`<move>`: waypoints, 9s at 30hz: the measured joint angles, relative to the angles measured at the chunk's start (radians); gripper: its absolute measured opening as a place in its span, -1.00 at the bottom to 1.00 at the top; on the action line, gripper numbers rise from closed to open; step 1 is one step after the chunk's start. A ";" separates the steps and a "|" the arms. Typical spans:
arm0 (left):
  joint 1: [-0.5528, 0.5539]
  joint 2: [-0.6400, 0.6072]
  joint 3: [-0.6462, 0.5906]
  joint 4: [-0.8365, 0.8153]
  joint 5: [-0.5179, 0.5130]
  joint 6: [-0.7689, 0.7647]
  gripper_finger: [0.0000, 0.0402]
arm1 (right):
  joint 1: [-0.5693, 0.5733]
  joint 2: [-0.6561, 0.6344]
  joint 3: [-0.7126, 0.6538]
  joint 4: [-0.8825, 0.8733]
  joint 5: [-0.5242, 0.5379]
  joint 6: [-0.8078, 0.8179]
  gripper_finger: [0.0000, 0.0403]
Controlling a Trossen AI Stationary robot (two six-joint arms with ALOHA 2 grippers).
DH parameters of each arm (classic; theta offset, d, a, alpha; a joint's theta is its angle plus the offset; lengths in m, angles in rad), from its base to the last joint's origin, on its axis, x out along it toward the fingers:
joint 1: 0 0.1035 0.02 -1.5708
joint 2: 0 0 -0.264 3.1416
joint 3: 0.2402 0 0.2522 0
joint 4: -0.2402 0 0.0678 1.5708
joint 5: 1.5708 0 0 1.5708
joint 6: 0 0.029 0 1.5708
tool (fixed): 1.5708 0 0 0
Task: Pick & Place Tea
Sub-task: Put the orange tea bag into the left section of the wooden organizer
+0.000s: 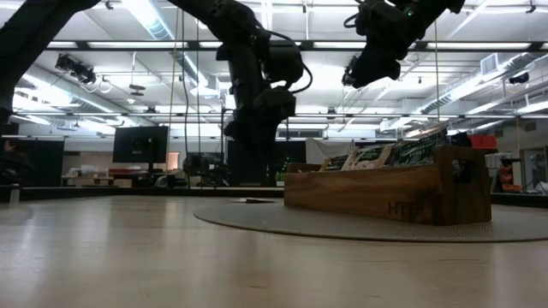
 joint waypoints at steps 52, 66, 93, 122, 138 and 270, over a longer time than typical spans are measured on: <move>0.008 0.140 0.000 0.054 -0.048 0.069 -0.98 | -0.010 0.000 -0.001 -0.051 -0.008 0.065 -0.06; 0.070 -0.085 0.116 0.037 0.345 0.091 -0.98 | -0.010 0.000 -0.001 0.080 -0.032 -0.128 -0.06; 0.030 -0.177 0.259 0.174 0.518 -0.069 -0.99 | -0.009 0.055 -0.001 0.332 -0.245 -0.385 -0.16; 0.108 -0.290 0.258 0.171 0.417 0.003 -0.12 | -0.177 0.008 -0.001 0.300 -0.720 -0.199 -1.00; 0.082 -0.283 0.259 0.176 0.456 0.061 0.34 | -0.189 0.010 -0.001 0.683 -0.895 -0.068 -1.00; 0.015 -0.339 0.258 0.252 -0.007 0.204 -0.72 | -0.128 -0.002 -0.001 0.497 -0.673 1.145 -1.00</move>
